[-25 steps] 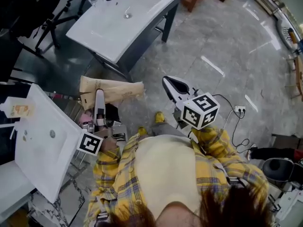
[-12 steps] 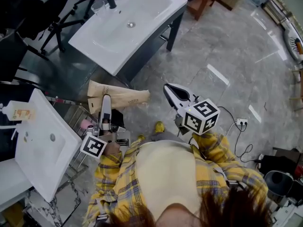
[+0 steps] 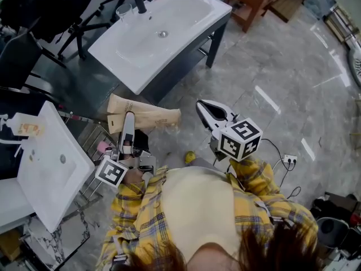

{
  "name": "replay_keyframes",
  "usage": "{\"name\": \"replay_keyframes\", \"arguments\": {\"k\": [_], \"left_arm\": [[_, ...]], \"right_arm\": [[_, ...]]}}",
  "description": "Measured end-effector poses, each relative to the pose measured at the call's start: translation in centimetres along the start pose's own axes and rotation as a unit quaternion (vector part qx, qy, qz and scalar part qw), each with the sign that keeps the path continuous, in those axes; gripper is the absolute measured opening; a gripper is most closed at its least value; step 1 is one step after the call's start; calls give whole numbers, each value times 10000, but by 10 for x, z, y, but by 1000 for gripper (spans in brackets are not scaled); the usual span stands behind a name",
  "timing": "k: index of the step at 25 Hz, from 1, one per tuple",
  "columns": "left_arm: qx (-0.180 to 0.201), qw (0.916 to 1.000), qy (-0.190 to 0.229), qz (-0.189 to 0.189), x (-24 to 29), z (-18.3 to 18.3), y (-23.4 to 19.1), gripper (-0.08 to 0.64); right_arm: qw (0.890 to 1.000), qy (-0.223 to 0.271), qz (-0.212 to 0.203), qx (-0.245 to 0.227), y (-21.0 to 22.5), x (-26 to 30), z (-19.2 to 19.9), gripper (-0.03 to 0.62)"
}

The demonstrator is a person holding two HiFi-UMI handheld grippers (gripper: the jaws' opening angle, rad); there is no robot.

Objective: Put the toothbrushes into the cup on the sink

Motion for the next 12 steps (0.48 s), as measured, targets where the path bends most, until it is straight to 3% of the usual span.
{"name": "replay_keyframes", "arguments": {"k": [12], "left_arm": [[135,9999,86,27,27,-20,-14,5]], "right_arm": [[9998,-143,-95,-122,15,28,-14,14]]}}
Point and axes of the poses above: the fingertips, and each gripper's own axes: x forward along the fingers, y to its right, z out of its underside, the point moved 6 cm from there along -x, backward along the fingers, and after that the axes turned 8 degrees about -z, right-handed, at the moved point
